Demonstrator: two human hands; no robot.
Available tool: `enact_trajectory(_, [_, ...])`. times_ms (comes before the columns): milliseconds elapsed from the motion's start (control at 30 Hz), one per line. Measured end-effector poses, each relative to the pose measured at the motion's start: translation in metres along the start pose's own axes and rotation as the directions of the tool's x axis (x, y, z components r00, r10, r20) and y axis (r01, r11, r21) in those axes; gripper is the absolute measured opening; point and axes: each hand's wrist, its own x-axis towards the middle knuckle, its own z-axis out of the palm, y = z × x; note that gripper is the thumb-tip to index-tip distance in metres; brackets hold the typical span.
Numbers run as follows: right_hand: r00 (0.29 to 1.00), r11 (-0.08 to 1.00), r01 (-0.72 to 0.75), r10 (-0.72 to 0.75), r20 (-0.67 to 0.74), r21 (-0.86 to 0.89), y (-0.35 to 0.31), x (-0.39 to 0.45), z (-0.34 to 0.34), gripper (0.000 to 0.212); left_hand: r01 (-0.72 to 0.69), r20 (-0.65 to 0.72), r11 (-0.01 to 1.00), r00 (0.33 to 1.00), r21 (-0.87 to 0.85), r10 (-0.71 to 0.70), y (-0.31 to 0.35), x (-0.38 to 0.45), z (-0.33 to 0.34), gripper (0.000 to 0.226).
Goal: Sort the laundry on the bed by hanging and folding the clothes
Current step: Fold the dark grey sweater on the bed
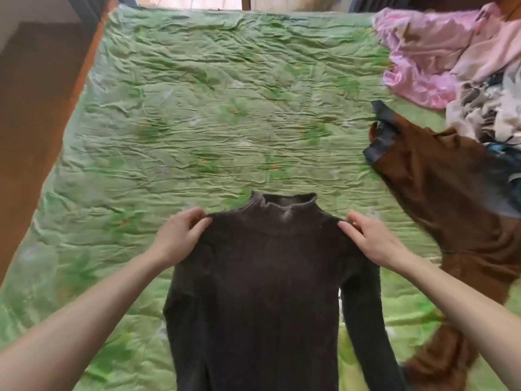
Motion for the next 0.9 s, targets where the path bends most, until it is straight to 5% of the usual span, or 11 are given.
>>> enact_trajectory(100, [1.000, 0.997, 0.021, -0.020, 0.016, -0.075, 0.008, 0.053, 0.003, 0.027, -0.116, -0.115, 0.957, 0.982, 0.266, 0.151, -0.013, 0.046, 0.010, 0.021])
enact_trajectory(233, [0.997, 0.968, 0.075, -0.065, 0.049, -0.239, 0.017, 0.131, -0.002, 0.030, -0.411, 0.020, 0.743, 0.881, 0.528, 0.473, -0.032, 0.115, 0.015, 0.026])
enact_trajectory(333, [0.996, 0.925, 0.088, -0.093, 0.003, -0.370, 0.021, 0.187, 0.003, 0.034, -0.375, 0.020, 0.728, 0.895, 0.574, 0.446, -0.045, 0.171, 0.026, 0.029])
enact_trajectory(467, [0.996, 0.877, -0.013, -0.034, -0.088, -0.480, 0.031, 0.249, 0.032, 0.030, -0.144, -0.080, 0.749, 0.964, 0.646, 0.254, -0.060, 0.222, 0.068, 0.027])
enact_trajectory(567, [0.996, 0.857, -0.077, 0.044, -0.075, -0.510, 0.043, 0.261, 0.077, 0.040, 0.003, -0.123, 0.748, 0.987, 0.664, 0.105, -0.069, 0.223, 0.115, 0.048])
enact_trajectory(767, [0.921, 0.788, 0.140, -0.326, -0.213, -0.600, 0.069, 0.206, 0.148, 0.058, -0.287, -0.040, 0.712, 0.914, 0.640, 0.405, -0.073, 0.179, 0.183, 0.055])
enact_trajectory(900, [0.961, 0.862, 0.058, -0.185, -0.207, -0.503, 0.082, 0.169, 0.182, 0.059, -0.350, 0.027, 0.717, 0.907, 0.603, 0.420, -0.068, 0.150, 0.208, 0.063])
